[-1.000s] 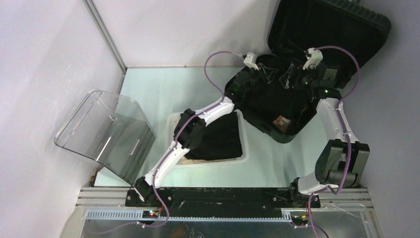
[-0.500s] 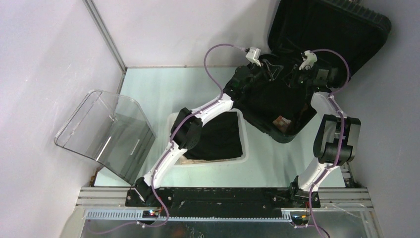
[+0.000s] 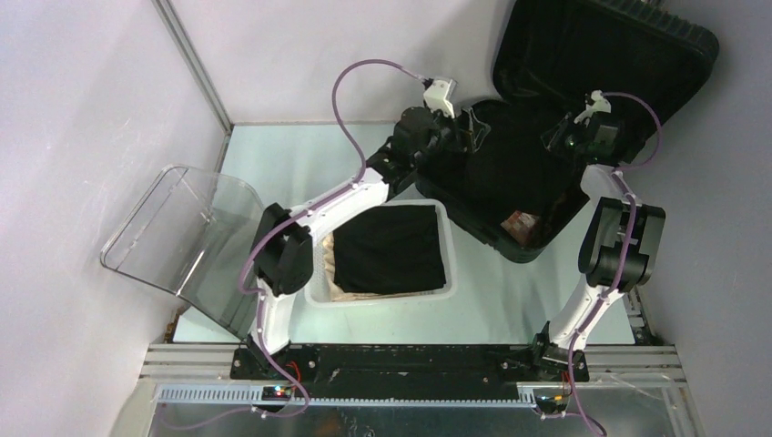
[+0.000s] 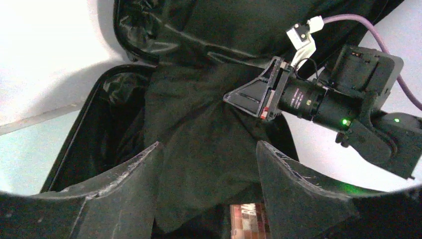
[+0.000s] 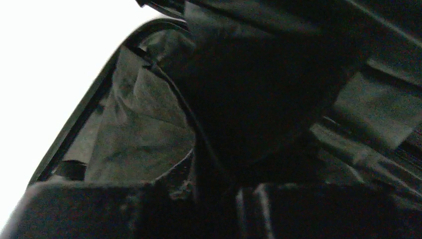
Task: Open, take out, and arrange the luggage
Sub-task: Adjust the clothes in the opened luggage.
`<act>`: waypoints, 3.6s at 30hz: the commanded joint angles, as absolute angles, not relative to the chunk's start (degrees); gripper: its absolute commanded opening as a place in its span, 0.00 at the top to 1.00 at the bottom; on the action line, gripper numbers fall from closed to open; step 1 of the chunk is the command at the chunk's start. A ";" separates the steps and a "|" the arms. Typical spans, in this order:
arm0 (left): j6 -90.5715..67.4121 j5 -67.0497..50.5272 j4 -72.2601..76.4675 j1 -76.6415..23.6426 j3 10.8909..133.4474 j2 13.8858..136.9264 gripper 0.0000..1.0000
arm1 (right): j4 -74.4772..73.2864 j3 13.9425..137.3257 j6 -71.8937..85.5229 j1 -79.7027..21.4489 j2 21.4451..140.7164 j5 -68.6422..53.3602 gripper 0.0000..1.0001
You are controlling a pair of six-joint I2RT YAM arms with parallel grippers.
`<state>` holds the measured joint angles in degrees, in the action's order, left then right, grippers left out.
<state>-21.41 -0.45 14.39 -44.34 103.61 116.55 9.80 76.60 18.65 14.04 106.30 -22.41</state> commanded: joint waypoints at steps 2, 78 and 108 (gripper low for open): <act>-17.57 -5.07 3.71 -42.65 102.87 116.19 0.27 | 5.10 80.67 21.62 14.60 107.36 -18.82 0.69; -43.10 -8.84 4.76 -40.06 75.74 89.22 0.25 | -15.21 62.20 34.20 10.88 76.98 -42.48 1.00; -54.84 -5.96 9.03 -45.83 68.67 95.27 0.14 | -25.03 45.46 22.99 5.99 60.03 -43.58 1.00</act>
<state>-51.31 -6.15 3.40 -44.12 70.50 94.30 -29.82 46.68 21.12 6.44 63.96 -41.89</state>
